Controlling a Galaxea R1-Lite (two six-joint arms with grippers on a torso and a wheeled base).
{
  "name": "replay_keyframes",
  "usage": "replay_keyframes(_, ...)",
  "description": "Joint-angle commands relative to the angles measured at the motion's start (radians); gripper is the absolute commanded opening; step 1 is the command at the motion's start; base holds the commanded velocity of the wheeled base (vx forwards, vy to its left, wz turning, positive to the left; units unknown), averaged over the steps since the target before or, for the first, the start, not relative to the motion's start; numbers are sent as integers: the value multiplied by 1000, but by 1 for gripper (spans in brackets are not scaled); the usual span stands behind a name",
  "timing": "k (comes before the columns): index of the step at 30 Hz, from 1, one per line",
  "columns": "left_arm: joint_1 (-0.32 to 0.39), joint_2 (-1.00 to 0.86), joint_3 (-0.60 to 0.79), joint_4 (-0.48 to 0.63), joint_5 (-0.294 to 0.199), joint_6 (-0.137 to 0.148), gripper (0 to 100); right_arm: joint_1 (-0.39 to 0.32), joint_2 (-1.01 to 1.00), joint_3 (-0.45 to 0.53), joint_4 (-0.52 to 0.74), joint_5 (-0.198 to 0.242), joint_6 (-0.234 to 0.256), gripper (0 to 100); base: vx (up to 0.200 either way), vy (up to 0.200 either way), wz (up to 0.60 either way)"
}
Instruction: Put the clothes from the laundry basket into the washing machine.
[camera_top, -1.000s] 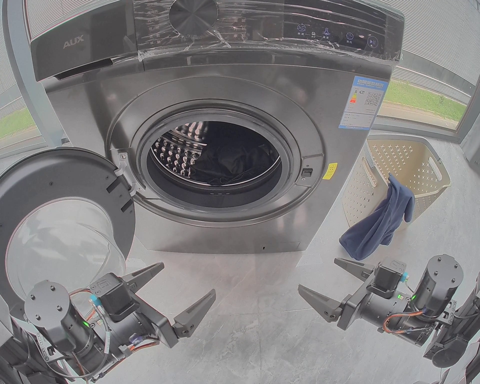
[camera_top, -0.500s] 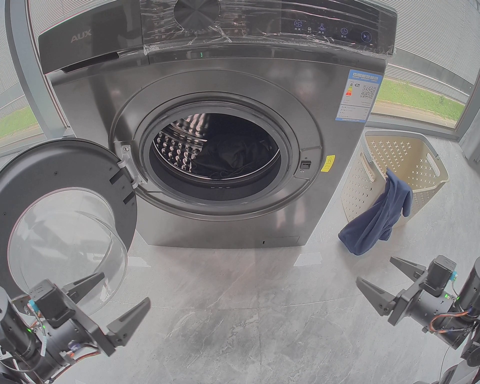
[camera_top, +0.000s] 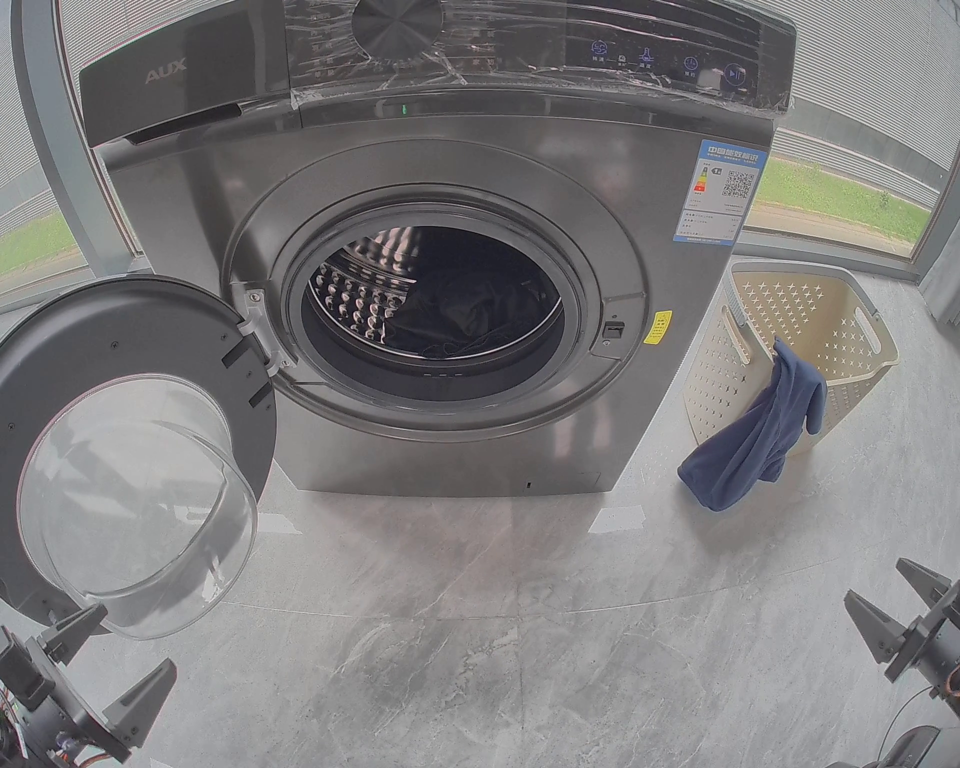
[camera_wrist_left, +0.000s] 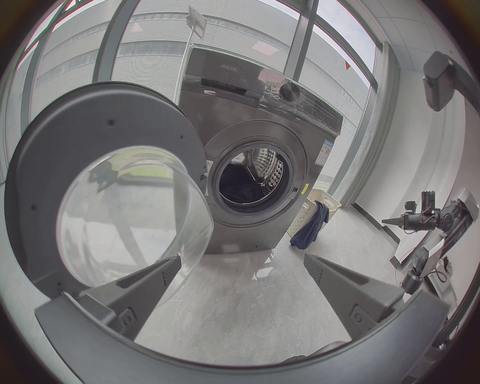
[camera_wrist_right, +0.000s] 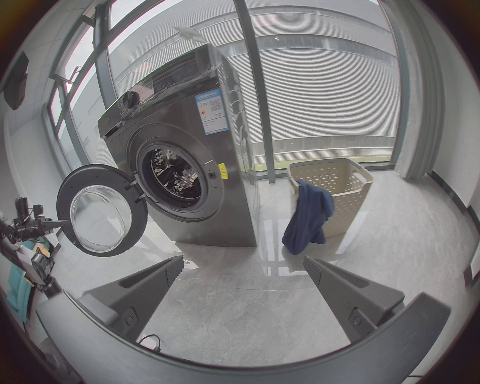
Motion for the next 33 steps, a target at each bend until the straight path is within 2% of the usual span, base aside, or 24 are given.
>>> replay_keyframes(1,275,-415,17,322,-169,6,100,-283,-585,16,407,124,-22,100,0,-200,0)
replay_keyframes(2,292,-415,17,324,-161,9,100,-293,-628,16,472,126,-23,100,0,-200,0)
replay_keyframes(4,339,-418,17,330,-158,37,100,-318,-608,16,467,123,-15,100,0,-200,0)
replay_keyframes(5,368,-426,17,339,-155,66,100,-359,-620,16,466,137,-32,100,0,-200,0)
replay_keyframes(7,414,-449,17,340,-155,86,100,-408,-671,16,467,143,-45,100,0,0,0)
replay_keyframes(8,450,-470,17,342,-140,109,100,-407,-698,16,472,126,-78,100,0,0,0)
replay_keyframes(9,445,-467,17,345,-127,114,100,-404,-695,16,473,117,-108,100,0,0,0)
replay_keyframes(10,440,-466,17,354,-94,120,100,-401,-694,16,473,108,-132,100,0,0,0)
replay_keyframes(11,439,-469,17,382,-61,130,100,-399,-692,16,475,115,-132,100,0,0,0)
replay_keyframes(13,425,-484,14,416,-54,135,100,-398,-694,16,475,160,-121,100,0,0,0)
replay_keyframes(14,421,-505,8,429,-54,144,100,-398,-694,14,478,212,-98,100,0,0,0)
replay_keyframes(15,422,-507,11,419,-55,147,100,-399,-694,13,478,215,-77,100,0,0,0)
replay_keyframes(17,421,-507,14,411,-57,150,100,-399,-692,16,472,183,-66,100,0,0,0)
replay_keyframes(18,421,-507,14,406,-61,161,100,-402,-692,16,475,149,-66,100,0,0,0)
replay_keyframes(19,421,-505,14,406,-69,158,100,-402,-692,16,476,157,-85,100,0,0,0)
replay_keyframes(21,419,-505,16,406,-72,155,100,-401,-692,17,504,143,-106,100,0,0,0)
replay_keyframes(22,419,-505,14,406,-72,153,100,-399,-692,10,538,141,-101,100,0,0,0)
replay_keyframes(26,421,-505,14,406,-74,153,100,-396,-697,11,536,167,-114,100,0,0,0)
replay_keyframes(28,421,-505,14,406,-72,150,100,-399,-695,17,527,206,-157,100,0,0,0)
replay_keyframes(33,421,-505,16,406,-72,147,100,-396,-695,17,525,206,-158,100,0,-160,0)
